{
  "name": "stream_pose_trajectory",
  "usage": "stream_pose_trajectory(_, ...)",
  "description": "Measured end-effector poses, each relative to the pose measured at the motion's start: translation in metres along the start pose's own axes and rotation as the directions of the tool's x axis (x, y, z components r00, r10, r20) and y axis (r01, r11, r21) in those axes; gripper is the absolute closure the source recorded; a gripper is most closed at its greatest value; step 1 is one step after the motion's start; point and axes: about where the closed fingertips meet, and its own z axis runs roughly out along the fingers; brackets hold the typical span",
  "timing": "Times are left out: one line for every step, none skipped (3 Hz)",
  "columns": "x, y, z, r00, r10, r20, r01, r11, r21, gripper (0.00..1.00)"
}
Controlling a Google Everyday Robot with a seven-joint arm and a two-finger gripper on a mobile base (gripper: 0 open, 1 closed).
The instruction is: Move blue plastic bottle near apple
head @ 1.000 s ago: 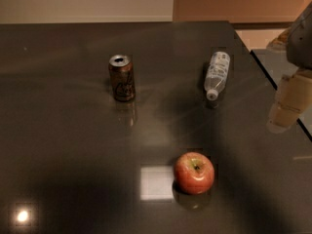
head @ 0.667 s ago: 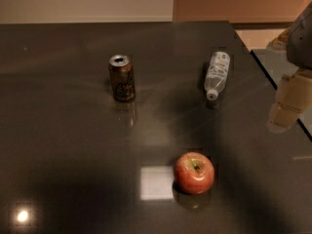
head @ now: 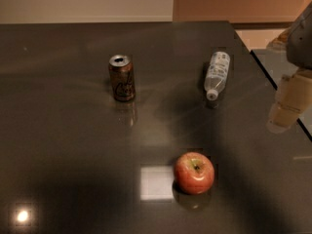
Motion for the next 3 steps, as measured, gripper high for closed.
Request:
stream_pose_trajectory(0.0, 0.0, 0.0, 1.0, -0.002, 0.0, 0.002, 1.0, -0.001, 0.0)
stream_pose_trajectory(-0.016, -0.029, 0.003, 0.995, -0.098, 0.015, 0.098, 0.9947, -0.032, 0.0)
stream_pose_trajectory(-0.039, -0.071, 0.009, 0.974, -0.223, 0.039, 0.224, 0.9732, -0.051, 0.0)
